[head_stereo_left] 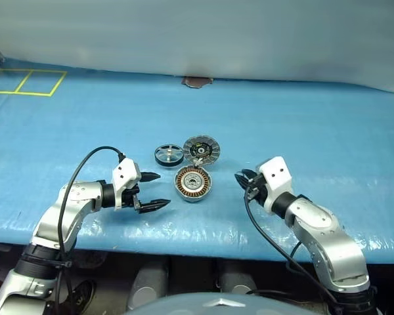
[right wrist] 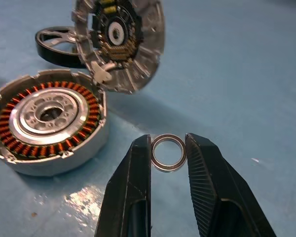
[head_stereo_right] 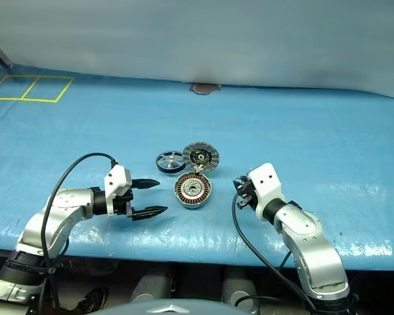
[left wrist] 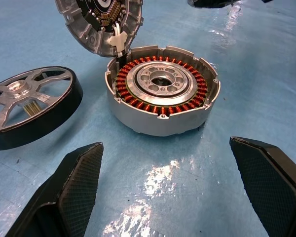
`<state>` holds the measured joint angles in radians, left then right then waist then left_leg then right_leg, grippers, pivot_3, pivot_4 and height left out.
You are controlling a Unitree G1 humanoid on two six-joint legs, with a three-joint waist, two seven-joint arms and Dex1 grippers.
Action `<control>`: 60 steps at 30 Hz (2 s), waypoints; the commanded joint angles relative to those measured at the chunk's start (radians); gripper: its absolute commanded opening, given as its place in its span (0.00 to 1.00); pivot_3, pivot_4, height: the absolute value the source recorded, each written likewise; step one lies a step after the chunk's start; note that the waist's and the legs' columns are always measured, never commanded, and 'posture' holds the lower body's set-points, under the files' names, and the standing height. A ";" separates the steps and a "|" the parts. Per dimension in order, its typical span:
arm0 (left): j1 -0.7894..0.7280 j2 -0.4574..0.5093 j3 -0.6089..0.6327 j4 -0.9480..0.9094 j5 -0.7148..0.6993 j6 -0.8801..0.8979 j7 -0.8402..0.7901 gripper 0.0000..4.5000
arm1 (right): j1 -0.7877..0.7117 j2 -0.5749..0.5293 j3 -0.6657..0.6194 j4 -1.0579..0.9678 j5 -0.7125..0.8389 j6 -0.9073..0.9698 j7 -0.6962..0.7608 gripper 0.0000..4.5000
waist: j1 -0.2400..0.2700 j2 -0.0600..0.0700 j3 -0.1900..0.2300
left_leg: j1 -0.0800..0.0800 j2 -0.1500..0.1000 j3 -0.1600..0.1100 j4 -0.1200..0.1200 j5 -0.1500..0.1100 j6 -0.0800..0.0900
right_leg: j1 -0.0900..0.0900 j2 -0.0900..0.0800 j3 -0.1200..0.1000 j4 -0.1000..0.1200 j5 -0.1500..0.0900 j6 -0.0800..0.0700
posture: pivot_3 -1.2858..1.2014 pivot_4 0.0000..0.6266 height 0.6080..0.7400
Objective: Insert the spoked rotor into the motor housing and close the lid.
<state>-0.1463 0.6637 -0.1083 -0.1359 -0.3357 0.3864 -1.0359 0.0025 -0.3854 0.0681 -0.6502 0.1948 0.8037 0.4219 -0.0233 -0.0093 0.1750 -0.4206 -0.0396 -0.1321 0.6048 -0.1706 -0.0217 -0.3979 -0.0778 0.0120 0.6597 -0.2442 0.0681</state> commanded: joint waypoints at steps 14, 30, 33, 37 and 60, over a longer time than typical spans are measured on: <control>0.004 0.017 0.015 -0.030 0.006 -0.037 -0.014 1.00 | -0.129 0.057 0.236 0.037 0.018 0.029 -0.008 0.15 | -0.001 0.000 0.000 | 0.000 0.000 0.000 0.000 0.000 0.000 | -0.001 0.000 0.000 0.000 0.000 0.000 | 0.52 0.24 1.00; 0.014 0.015 0.021 -0.040 0.009 -0.037 0.003 1.00 | -0.213 0.095 0.281 0.196 -0.009 -0.046 0.003 0.15 | -0.005 0.000 0.000 | 0.000 0.000 0.000 0.000 0.000 0.000 | -0.001 0.001 0.000 0.000 0.000 0.001 | 0.52 0.24 1.00; 0.024 0.016 0.027 -0.046 0.006 -0.037 0.012 1.00 | -0.226 0.102 0.294 0.207 -0.013 -0.052 0.007 0.15 | -0.006 0.000 0.000 | 0.000 0.000 0.000 0.000 0.000 0.000 | -0.001 0.001 0.000 0.000 0.000 0.001 | 0.52 0.24 1.00; 0.029 0.016 0.029 -0.050 0.005 -0.036 0.019 1.00 | -0.229 0.107 0.307 0.227 -0.018 -0.062 0.013 0.15 | -0.007 0.000 0.000 | 0.000 0.000 0.000 0.000 0.000 0.000 | 0.000 0.001 0.000 0.001 0.000 0.001 | 0.52 0.24 1.00; 0.025 0.013 0.025 -0.046 0.013 -0.043 0.036 1.00 | -0.222 0.106 0.298 0.265 -0.032 -0.070 0.018 0.15 | -0.007 0.000 0.000 | 0.001 0.000 0.000 0.000 0.000 0.000 | 0.000 0.001 0.000 0.001 0.001 0.001 | 0.52 0.24 1.00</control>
<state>-0.1183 0.6716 -0.0970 -0.1391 -0.3235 0.3610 -1.0027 -0.2173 -0.2810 0.3772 -0.3609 0.1633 0.7421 0.4375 -0.0307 -0.0092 0.1750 -0.4200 -0.0397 -0.1322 0.6050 -0.1705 -0.0214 -0.3981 -0.0769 0.0121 0.6605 -0.2436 0.0688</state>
